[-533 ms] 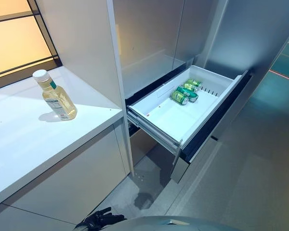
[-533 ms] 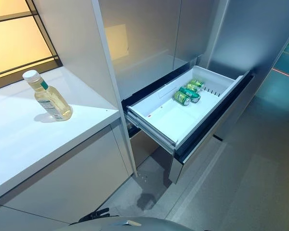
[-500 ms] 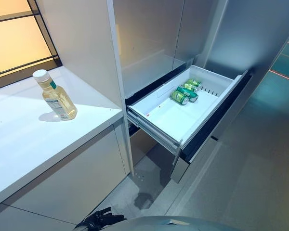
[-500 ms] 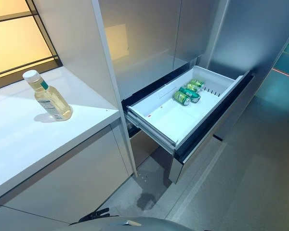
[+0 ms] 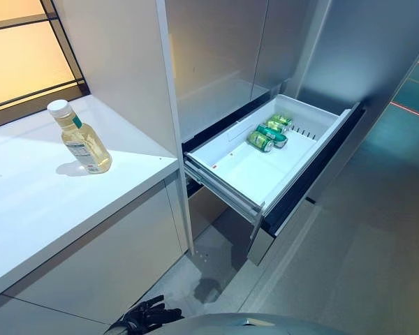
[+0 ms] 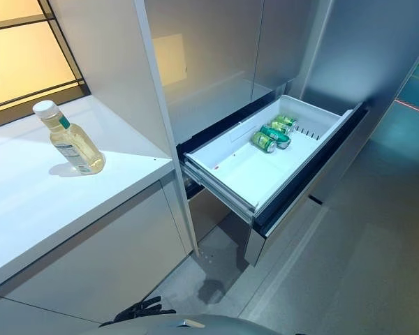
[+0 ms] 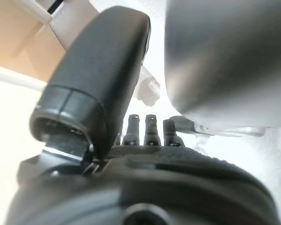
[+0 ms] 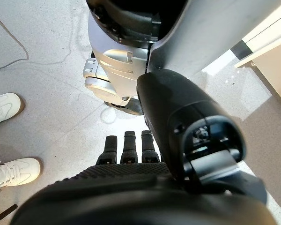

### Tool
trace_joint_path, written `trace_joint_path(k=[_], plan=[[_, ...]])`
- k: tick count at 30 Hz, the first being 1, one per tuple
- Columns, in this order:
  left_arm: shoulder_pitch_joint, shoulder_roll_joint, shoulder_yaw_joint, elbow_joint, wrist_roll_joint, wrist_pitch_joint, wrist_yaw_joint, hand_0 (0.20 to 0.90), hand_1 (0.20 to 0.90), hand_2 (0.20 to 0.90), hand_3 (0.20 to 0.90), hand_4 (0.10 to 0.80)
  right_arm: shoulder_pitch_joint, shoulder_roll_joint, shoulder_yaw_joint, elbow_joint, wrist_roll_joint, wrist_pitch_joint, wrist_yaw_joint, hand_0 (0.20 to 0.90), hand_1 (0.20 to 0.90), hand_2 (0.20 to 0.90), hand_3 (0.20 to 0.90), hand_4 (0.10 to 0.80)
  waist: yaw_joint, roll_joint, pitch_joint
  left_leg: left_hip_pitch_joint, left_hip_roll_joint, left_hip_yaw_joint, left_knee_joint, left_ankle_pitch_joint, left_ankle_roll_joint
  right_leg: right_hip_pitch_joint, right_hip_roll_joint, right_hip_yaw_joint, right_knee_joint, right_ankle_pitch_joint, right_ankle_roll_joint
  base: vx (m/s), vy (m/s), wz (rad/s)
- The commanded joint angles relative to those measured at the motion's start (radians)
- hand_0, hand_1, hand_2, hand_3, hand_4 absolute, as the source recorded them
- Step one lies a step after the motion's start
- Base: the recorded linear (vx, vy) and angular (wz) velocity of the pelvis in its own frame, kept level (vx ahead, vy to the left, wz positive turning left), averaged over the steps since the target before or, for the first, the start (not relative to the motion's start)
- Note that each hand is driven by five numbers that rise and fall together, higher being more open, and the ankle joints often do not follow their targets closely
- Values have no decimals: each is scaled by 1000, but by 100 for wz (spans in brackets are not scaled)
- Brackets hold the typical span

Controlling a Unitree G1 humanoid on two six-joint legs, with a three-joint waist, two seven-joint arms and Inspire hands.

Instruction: Put drinks into fridge and close the fridge

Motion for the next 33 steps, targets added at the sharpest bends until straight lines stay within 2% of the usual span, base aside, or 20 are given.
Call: trace_joint_path(k=[1,2,8,14,18,19,22,23,26,27,28,29,30,31,33], plan=[[-86,-34,-73,-42,157,-125,-17,900,900,900,900,800,-51,37,22,-13,4,-12,57,900,900,900,900,800,26,20,32,55,-47,62,9,-161,51,-85,24,-5,54,-2,37,0,0,0],[-93,-28,-100,-59,198,-159,-18,900,900,900,900,800,-51,34,27,-17,1,-9,60,900,900,900,900,800,24,21,32,55,-46,64,9,-160,50,-86,24,-4,55,-2,38,0,0,0],[-139,9,-221,-199,297,-235,2,900,900,900,900,800,-59,15,61,-39,-14,-4,72,900,900,900,900,800,12,30,40,56,-43,69,7,-160,48,-93,26,6,61,-1,44,0,0,0],[-203,80,-321,-392,420,-220,101,900,900,900,900,800,-70,-10,83,-64,-31,3,91,900,900,900,900,800,-1,38,45,57,-38,78,7,-162,47,-95,27,12,60,1,49,-12,12,-3],[-249,110,-349,-503,437,-220,131,900,900,900,900,800,-72,-15,88,-68,-42,0,95,900,900,900,900,800,-5,42,43,57,-40,75,7,-161,48,-92,26,11,56,2,49,-1,6,-1],[-259,115,-356,-526,400,-214,114,900,900,900,900,800,-73,-15,91,-66,-45,-3,94,900,900,900,900,800,-6,44,42,57,-40,74,7,-160,48,-92,26,11,55,2,49,0,0,0],[-251,117,-377,-537,446,-271,173,900,900,900,900,800,-72,-5,82,-59,-54,-16,90,900,900,900,900,800,0,41,41,52,-40,73,7,-162,48,-94,27,11,54,1,48,-17,3,0],[-234,148,-384,-593,486,-299,195,900,900,900,900,800,-69,-8,84,-71,-41,-17,83,900,900,900,900,800,7,43,48,49,-40,69,7,-161,47,-93,26,6,53,-1,47,-73,19,0],[-209,211,-383,-721,510,-305,214,900,900,900,900,800,-57,-12,73,-96,-34,-16,74,900,900,900,900,800,15,46,59,47,-43,61,7,-160,48,-91,24,-2,52,-3,46,-56,22,2],[-205,256,-366,-834,488,-286,188,900,900,900,900,800,-50,-13,66,-111,-29,-11,66,900,900,900,900,800,22,49,64,45,-45,54,7,-158,49,-89,22,-8,52,-3,46,-31,14,3],[-202,261,-363,-845,484,-286,184,900,900,900,900,800,-49,-12,66,-112,-29,-10,65,900,900,900,900,800,22,49,65,45,-46,54,7,-157,49,-89,22,-8,52,-3,46,-44,23,6],[-202,294,-329,-968,456,-263,146,900,900,900,900,800,-41,-11,60,-125,-18,-4,53,900,900,900,900,800,32,52,68,42,-48,47,7,-155,51,-88,19,-14,51,-3,45,-26,13,6],[-200,300,-323,-985,448,-263,142,900,900,900,900,800,-39,-10,60,-128,-15,-2,50,900,900,900,900,800,32,52,68,41,-48,46,7,-154,51,-87,19,-16,51,-3,45,-32,8,10],[-198,319,-289,-1083,401,-243,93,900,900,900,900,800,-29,-5,53,-134,-6,-3,40,900,900,900,900,800,40,53,69,39,-51,38,7,-153,53,-86,18,-20,50,-2,45,-15,-8,9],[-192,339,-252,-1175,325,-224,49,900,900,900,900,800,-23,1,50,-138,2,-5,30,900,900,900,900,800,46,52,69,36,-52,32,7,-151,54,-86,18,-24,48,0,45,-16,-14,13]])
